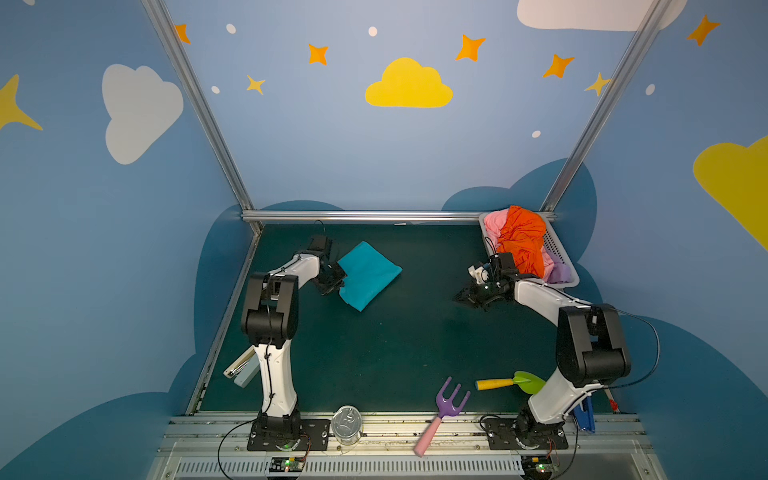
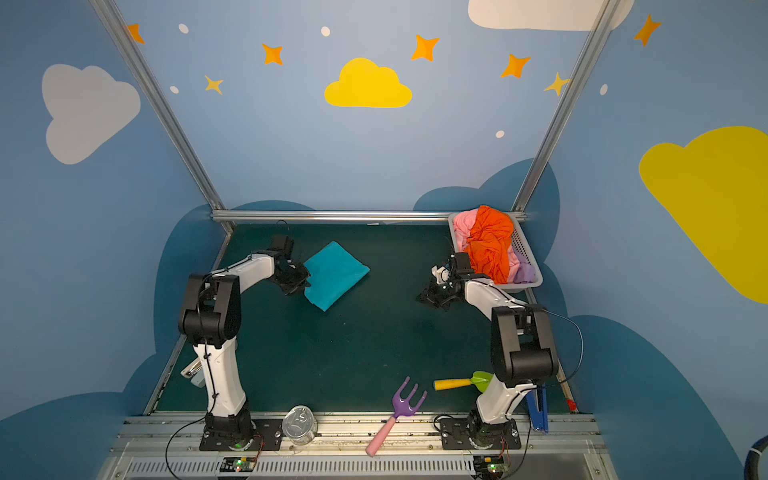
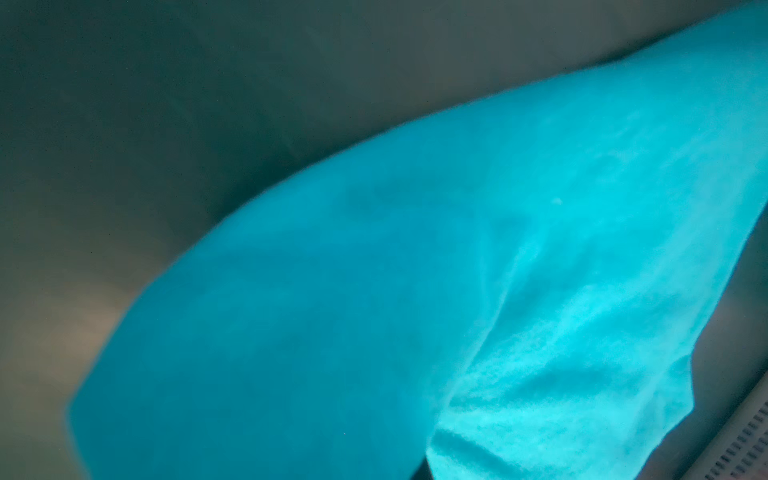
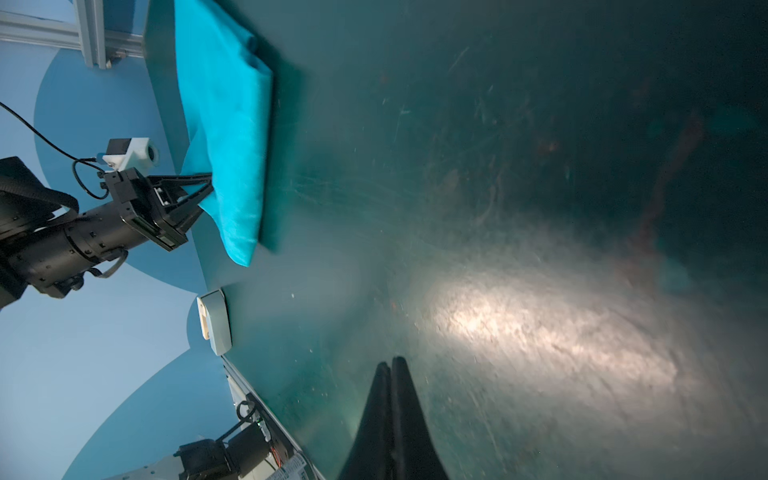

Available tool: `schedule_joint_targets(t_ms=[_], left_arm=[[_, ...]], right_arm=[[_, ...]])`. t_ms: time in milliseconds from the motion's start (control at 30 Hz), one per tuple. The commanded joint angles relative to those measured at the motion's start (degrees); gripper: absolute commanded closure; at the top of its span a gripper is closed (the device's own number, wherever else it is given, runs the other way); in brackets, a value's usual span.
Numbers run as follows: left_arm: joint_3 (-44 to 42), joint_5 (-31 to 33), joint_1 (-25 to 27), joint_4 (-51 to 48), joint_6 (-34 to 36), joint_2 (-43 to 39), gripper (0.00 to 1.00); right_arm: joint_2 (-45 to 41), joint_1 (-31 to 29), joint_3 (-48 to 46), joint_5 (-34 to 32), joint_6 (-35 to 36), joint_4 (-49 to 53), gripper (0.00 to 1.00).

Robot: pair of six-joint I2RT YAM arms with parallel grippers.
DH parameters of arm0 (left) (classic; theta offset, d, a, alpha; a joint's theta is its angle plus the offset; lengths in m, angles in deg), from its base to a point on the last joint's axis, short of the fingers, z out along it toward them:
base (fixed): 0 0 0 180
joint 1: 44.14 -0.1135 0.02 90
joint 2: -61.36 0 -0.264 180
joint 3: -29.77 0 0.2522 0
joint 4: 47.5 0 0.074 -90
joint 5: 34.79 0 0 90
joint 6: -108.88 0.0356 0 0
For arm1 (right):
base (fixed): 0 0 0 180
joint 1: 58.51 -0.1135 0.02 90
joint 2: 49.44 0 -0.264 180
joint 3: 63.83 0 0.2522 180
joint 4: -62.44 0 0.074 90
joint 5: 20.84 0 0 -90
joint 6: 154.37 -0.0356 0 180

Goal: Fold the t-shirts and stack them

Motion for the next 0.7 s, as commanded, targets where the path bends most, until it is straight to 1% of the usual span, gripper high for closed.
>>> schedule_joint_targets(t_ms=[0, 67, 133, 200, 233, 267, 333, 433, 500, 533, 600, 667], left_arm=[[2.98, -1.22, -4.08, -8.97, 5.57, 2.64, 0.95], [4.3, -2.87, -7.12, -9.95, 6.63, 4.18, 0.95], [5.71, -3.12, -9.55, -11.59, 8.08, 5.5, 0.95], [7.18, -1.9, -11.28, -13.36, 9.63, 6.52, 0.93], [7.87, -0.21, -11.94, -14.35, 10.45, 6.79, 0.92], [8.51, 2.41, -12.38, -15.41, 10.82, 6.91, 0.9], [9.56, 11.03, -12.7, -17.39, 10.95, 6.53, 0.86], [10.58, 22.05, -12.8, -20.44, 9.51, 4.93, 0.7], [10.27, 27.52, -12.66, -22.25, 7.65, 3.2, 0.62], [9.64, 29.4, -12.42, -22.81, 6.96, 2.0, 0.56], [8.11, 32.68, -11.11, -23.79, 5.13, -0.68, 0.51], [6.35, 34.82, -8.23, -24.01, 4.09, -3.52, 0.46]], right_arm=[[2.26, -0.46, 3.11, 0.21, -0.64, -0.48, 1.0], [3.63, -0.83, 4.45, -0.08, -0.81, -0.4, 1.0], [5.09, -1.04, 5.83, -0.24, -0.99, -0.38, 1.0], [6.79, -1.43, 7.32, -0.31, -1.32, -0.35, 1.0], [7.73, -1.79, 8.13, -0.25, -1.48, -0.45, 1.0], [8.63, -2.1, 8.92, -0.16, -1.69, -0.32, 1.0], [10.03, -2.73, 10.24, -0.08, -1.96, -0.31, 1.0], [11.38, -3.64, 11.66, -0.15, -2.22, -0.23, 1.0], [11.65, -4.17, 12.15, -0.24, -2.48, -0.26, 1.0], [11.55, -4.26, 12.13, -0.24, -2.62, -0.26, 1.0], [10.94, -4.73, 11.87, -0.44, -2.64, -0.31, 1.0], [10.02, -4.96, 11.27, -0.79, -2.67, -0.31, 1.0]])
